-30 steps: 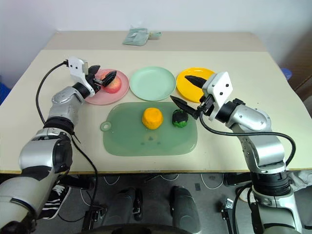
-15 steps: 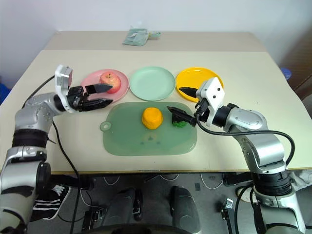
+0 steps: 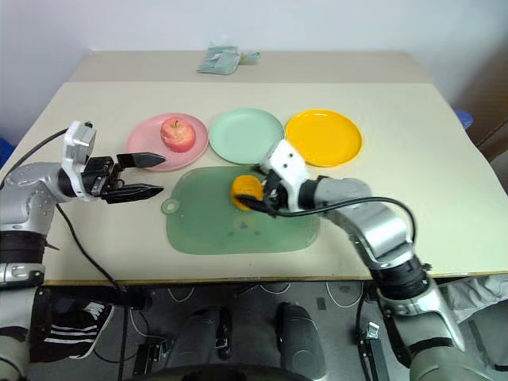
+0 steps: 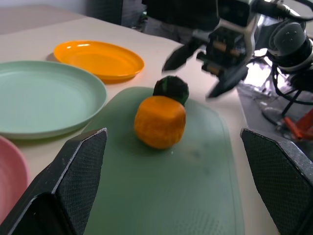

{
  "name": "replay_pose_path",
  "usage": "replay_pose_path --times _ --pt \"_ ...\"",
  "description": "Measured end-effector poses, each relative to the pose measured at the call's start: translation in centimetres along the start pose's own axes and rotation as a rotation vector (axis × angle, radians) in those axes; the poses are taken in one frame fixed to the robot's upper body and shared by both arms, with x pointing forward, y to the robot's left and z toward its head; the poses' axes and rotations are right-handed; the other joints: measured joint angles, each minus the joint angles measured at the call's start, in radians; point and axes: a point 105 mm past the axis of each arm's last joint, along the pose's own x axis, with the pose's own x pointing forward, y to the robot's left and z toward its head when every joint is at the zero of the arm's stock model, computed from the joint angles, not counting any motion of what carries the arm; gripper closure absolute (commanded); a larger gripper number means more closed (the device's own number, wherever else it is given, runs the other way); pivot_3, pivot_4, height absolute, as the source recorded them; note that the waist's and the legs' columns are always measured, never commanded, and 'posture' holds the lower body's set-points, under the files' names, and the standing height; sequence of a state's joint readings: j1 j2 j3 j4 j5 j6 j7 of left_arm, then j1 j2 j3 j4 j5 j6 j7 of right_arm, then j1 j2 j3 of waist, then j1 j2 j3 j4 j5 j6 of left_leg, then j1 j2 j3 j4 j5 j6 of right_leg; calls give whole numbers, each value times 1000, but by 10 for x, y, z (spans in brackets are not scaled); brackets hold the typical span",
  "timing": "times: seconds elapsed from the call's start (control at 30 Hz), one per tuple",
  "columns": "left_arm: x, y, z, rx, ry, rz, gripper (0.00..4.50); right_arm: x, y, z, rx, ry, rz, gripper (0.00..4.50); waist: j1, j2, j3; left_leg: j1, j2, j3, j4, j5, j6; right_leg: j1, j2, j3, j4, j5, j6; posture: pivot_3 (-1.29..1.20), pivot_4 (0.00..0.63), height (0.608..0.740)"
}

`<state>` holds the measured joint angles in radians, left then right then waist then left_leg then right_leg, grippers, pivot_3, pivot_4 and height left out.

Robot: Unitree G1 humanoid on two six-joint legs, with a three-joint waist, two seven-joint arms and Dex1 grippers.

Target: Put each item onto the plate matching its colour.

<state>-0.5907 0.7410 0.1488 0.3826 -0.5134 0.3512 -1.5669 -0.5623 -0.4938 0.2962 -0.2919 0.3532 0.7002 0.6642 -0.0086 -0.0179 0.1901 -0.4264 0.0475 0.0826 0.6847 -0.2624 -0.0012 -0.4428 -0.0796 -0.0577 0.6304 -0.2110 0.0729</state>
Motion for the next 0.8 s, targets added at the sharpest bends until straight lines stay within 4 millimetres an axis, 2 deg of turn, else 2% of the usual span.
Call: replay_pose_path --times 0.1,0.23,0.4,0.53,0.7,0.73,0.8 --pt "1 -1 0 12 -2 -1 37 11 -7 -5 -44 29 -43 736 0 0 0 0 0 0 0 0 0 0 0 0 0 0 0 0 150 740" --pt "0 -5 -6 -2 -4 5 37 13 -14 -14 -52 56 -72 736 -4 0 0 0 0 0 0 0 0 0 0 0 0 1 3 0 150 740" --pt "-1 -8 -3 17 -17 7 37 15 -12 -15 -57 62 -53 736 -4 0 0 0 0 0 0 0 0 0 1 0 0 1 2 0 150 740" --pt "-2 -9 -5 15 -20 21 37 16 -9 -24 -8 109 -28 736 -3 0 0 0 0 0 0 0 0 0 0 0 0 1 2 0 150 740" --pt "-1 -10 -3 26 -20 25 37 16 -8 -25 33 128 -23 736 -4 0 0 1 0 0 -1 0 0 0 0 0 0 1 2 0 150 740" --pt "-1 -9 -3 27 -21 26 0 16 -8 -25 43 128 -23 1252 -4 0 0 1 0 0 -1 0 0 0 0 0 0 1 2 0 150 740" --pt "-1 -9 -2 30 -21 28 0 16 -8 -25 66 127 -22 1783 -4 0 0 1 0 0 -1 0 0 0 0 0 0 1 2 0 150 740"
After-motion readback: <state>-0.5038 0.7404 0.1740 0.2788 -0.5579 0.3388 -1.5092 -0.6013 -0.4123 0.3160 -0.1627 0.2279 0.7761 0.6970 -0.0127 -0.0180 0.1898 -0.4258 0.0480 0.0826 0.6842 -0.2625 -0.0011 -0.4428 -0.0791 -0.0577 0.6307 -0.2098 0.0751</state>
